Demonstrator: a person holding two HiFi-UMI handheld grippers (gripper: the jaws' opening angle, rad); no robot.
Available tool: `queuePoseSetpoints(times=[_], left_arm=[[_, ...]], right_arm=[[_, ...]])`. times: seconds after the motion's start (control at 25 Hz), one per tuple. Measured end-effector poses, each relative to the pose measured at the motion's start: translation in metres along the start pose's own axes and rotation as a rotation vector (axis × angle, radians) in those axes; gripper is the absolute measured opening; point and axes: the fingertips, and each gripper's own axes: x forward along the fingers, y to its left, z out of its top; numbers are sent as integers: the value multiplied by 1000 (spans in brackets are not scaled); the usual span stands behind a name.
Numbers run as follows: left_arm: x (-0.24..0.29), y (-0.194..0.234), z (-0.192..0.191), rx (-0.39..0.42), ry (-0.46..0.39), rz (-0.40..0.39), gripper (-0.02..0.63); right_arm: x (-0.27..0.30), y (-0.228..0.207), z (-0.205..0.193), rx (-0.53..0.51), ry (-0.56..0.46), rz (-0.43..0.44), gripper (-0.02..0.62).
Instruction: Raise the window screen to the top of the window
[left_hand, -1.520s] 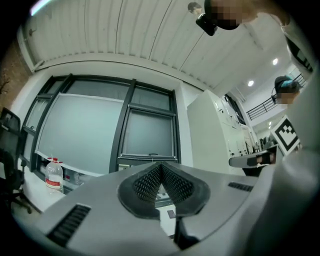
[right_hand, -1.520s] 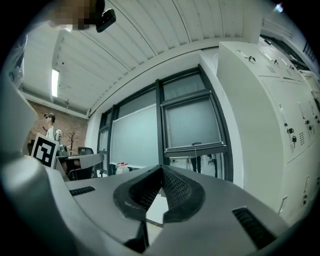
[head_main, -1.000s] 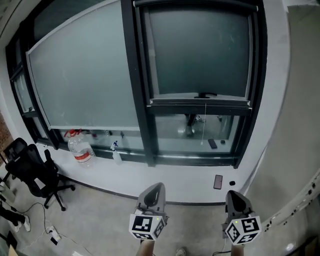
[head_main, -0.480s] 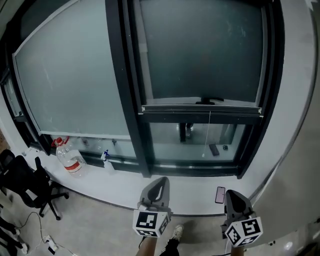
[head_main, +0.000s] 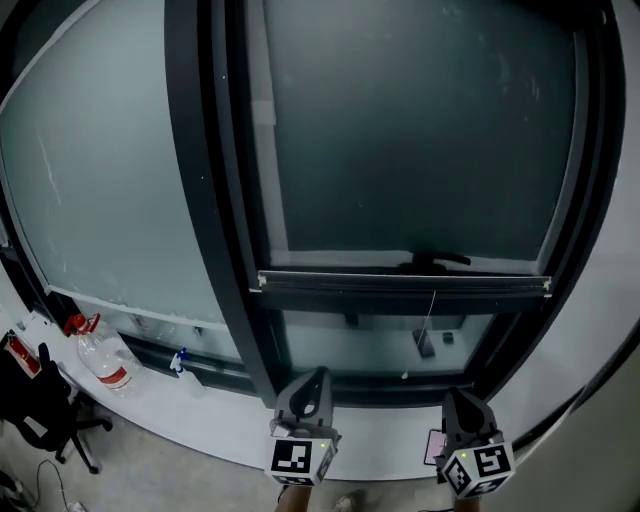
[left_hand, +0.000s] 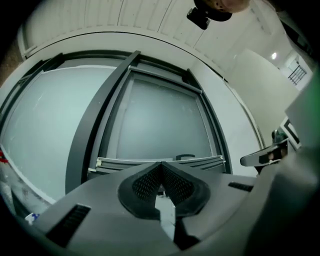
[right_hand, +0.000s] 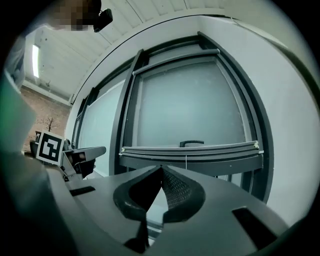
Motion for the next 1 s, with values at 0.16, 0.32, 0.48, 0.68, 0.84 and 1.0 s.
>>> queuePoseSetpoints(times=[0.16,0.32,0.48,0.68,0.84,1.0], left_arm=[[53,14,-18,5,33,-26,3],[89,16,-33,-57,75,-48,3],[128,11,-29,46,73,-50,3],[179,-25,-38,324,151,-78,3],[205,-45,-57,558,236,-138,3],[219,-40,-68,754,357,-215,7]], right_arm=[[49,-23,-4,-7,27,-24,6],[78,-61,-10,21,42,-93,6],[103,-96,0,-17,16,-93,6],[140,-127,17,-154,8,-7,6],[162,-144,20,-463,134,64,6],[175,-167,16,-856,259,161,19]])
